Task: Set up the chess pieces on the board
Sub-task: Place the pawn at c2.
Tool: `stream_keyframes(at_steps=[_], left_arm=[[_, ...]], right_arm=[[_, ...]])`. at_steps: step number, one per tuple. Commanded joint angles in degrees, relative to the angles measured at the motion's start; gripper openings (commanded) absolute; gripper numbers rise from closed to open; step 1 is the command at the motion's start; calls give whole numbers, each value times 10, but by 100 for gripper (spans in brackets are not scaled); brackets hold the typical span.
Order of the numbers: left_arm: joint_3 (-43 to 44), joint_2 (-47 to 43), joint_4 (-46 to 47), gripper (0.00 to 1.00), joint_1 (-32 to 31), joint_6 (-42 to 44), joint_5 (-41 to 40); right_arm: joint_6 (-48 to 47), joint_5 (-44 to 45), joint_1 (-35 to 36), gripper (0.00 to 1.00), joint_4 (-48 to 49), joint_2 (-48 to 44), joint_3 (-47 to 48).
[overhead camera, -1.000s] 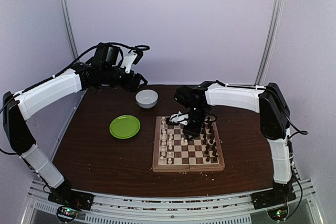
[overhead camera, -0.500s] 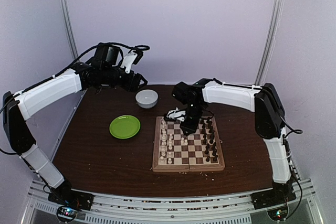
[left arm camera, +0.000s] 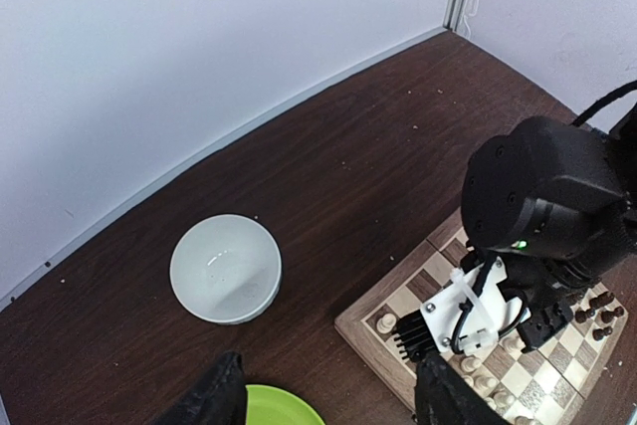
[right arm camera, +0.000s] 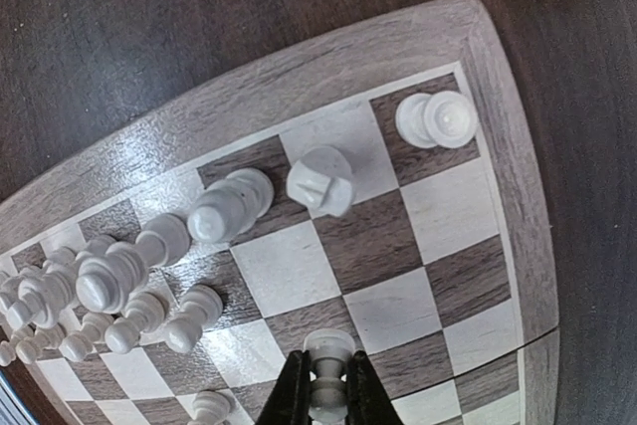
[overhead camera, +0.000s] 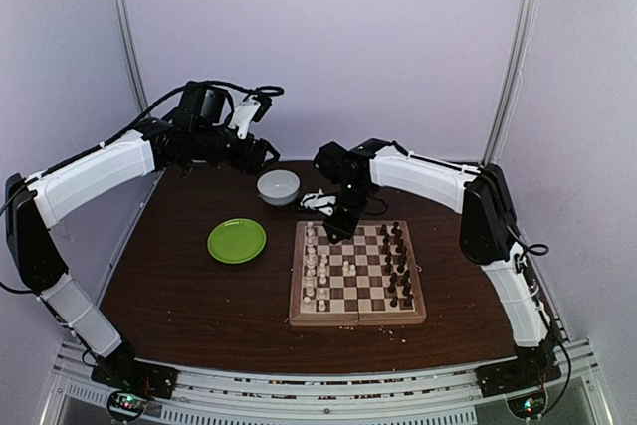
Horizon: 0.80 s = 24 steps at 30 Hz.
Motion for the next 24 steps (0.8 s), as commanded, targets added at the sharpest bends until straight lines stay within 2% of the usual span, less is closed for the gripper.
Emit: stream_keyframes(at_steps=[1, 24], left_arm=[[17, -2, 8, 59, -2, 0, 2], [17, -1, 8, 59, -2, 1, 2]], right_arm=[[5, -20, 8, 8, -16, 16, 15], [12, -21, 22, 10, -20, 63, 62]])
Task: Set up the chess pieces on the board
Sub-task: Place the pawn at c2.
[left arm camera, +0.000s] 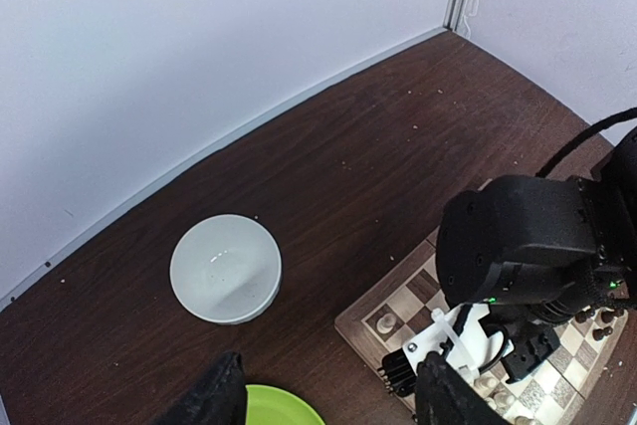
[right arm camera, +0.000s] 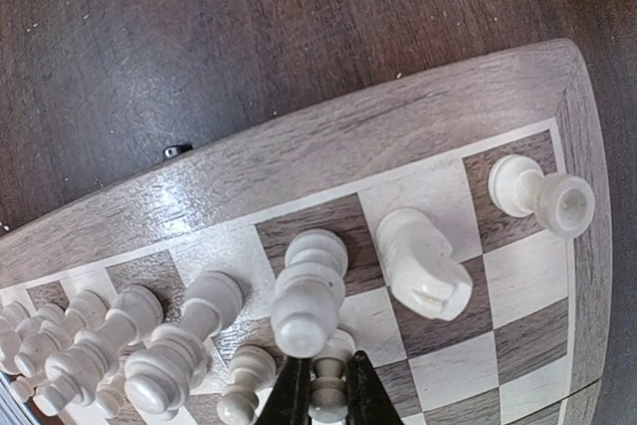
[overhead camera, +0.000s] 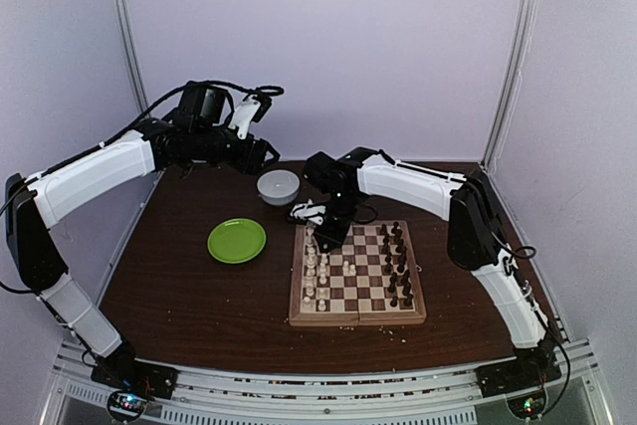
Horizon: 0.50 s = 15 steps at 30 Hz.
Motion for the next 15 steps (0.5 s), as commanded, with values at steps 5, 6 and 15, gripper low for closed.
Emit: stream_keyframes(at_steps=[5, 6, 15], left_arm=[[17, -1, 7, 59, -2, 0, 2], [17, -1, 7, 59, -2, 0, 3], [18, -2, 7, 59, -2, 0, 4]], right_arm=[[12, 15, 2, 10, 6, 19, 26], [13, 18, 2, 11, 7, 19, 28], [12, 21, 2, 18, -1, 21, 28]])
